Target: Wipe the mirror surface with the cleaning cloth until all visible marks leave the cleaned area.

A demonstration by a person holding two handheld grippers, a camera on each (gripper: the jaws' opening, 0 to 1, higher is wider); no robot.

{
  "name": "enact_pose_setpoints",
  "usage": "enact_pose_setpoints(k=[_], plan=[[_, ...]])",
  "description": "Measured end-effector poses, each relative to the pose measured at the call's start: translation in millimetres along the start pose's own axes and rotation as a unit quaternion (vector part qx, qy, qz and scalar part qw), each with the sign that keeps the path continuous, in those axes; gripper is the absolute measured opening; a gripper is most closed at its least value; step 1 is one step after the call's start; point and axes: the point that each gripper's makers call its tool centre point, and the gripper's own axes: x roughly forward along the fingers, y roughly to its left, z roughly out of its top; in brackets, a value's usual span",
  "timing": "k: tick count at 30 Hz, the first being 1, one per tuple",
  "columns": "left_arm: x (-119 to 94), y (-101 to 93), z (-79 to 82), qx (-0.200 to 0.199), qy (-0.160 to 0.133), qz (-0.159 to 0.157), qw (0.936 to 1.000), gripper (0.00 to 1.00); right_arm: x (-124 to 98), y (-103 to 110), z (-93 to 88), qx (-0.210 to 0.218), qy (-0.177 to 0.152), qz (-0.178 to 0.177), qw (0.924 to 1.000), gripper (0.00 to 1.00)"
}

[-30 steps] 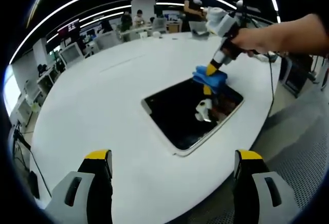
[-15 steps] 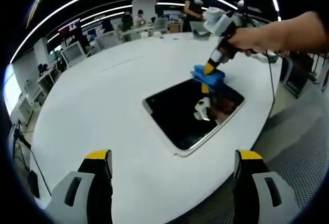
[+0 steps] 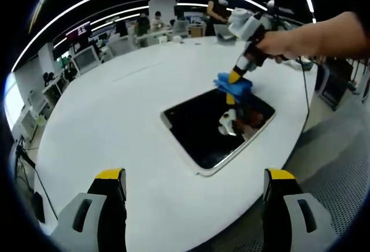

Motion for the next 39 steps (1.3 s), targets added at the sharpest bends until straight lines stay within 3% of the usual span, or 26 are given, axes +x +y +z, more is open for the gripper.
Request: enact_pose_setpoints(k=[8, 21, 39], plan=[[0, 0.7, -0.8, 0.000, 0.003, 0.002, 1.0000, 0.99, -3, 1, -1.2, -0.005, -0.003, 0.003, 1.0000, 0.03], [0, 4.5, 0.7, 0.000, -0.001, 0.012, 0.9999, 1.00, -41, -19, 15.0, -0.003, -0.035, 0.018, 0.9992, 0.03], [-1, 4.1, 0.5, 0.002, -0.002, 0.012, 0.9999, 0.99, -58, -68, -7.5, 0.015, -0.031, -0.003, 0.9994, 0.03]])
